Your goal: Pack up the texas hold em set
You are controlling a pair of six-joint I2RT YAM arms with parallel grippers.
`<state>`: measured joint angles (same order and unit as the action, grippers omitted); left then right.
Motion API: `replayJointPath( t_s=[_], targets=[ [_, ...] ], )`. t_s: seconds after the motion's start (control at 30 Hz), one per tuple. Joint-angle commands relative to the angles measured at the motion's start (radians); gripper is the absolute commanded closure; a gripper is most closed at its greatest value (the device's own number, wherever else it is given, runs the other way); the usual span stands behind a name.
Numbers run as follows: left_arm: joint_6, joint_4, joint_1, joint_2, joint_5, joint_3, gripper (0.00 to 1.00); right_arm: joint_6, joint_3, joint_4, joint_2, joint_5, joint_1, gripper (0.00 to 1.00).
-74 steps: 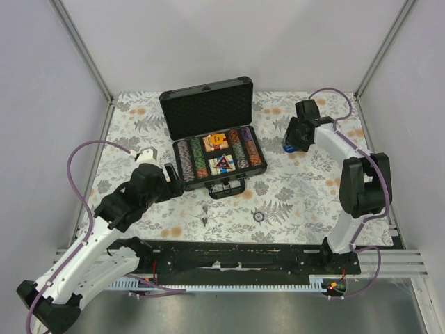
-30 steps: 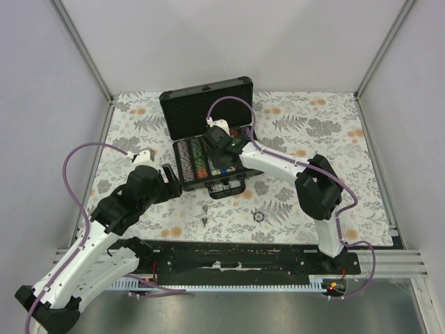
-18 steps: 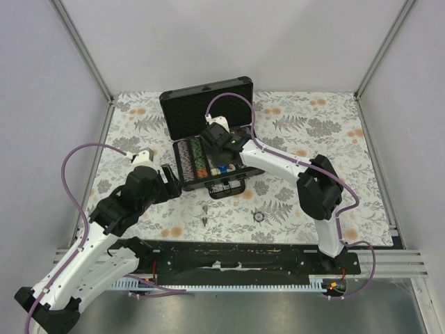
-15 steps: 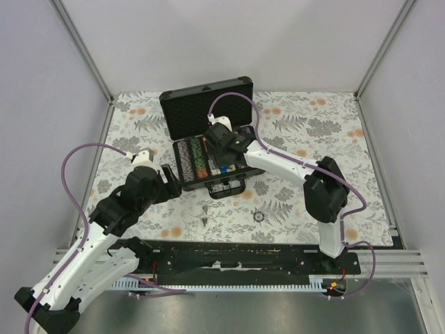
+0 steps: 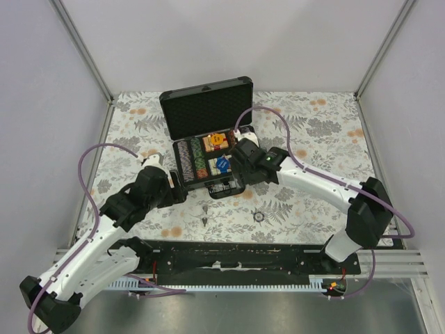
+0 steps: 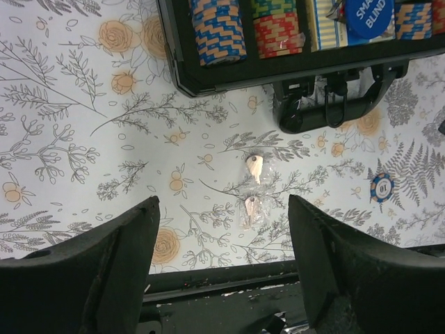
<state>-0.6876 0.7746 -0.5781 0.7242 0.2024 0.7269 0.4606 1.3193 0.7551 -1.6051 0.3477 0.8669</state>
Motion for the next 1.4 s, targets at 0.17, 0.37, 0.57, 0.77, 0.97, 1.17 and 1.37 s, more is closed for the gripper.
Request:
replayJointPath(
  t_s=[0.17, 0.37, 0.57, 0.77, 0.97, 1.17, 1.37],
  targets=[
    [-0.018, -0.054, 0.004, 0.017, -0.040, -0.007, 0.20, 0.062, -0.236, -0.009, 0.083, -0.038, -0.002, 0.16],
    [-0.016, -0.054, 0.004, 0.020, -0.032, -0.004, 0.20, 0.052, -0.295, -0.071, 0.039, -0.116, 0.000, 0.17],
    [-0.016, -0.061, 0.003, 0.030, -0.028, -0.001, 0.21, 0.049, -0.315, -0.108, -0.024, -0.214, -0.003, 0.20],
    [-0.012, -0.070, 0.004, 0.041, -0.026, 0.002, 0.21, 0.055, -0.339, -0.137, -0.070, -0.256, -0.003, 0.26],
    [-0.009, -0.075, 0.004, 0.050, -0.024, 0.005, 0.21, 0.072, -0.347, -0.134, -0.096, -0.254, -0.002, 0.35],
    [-0.007, -0.078, 0.003, 0.053, -0.029, 0.000, 0.21, 0.095, -0.361, -0.085, -0.093, -0.277, -0.002, 0.34],
    [-0.010, -0.083, 0.003, 0.050, -0.027, -0.009, 0.21, 0.107, -0.404, -0.071, -0.078, -0.317, -0.002, 0.33]
  ],
)
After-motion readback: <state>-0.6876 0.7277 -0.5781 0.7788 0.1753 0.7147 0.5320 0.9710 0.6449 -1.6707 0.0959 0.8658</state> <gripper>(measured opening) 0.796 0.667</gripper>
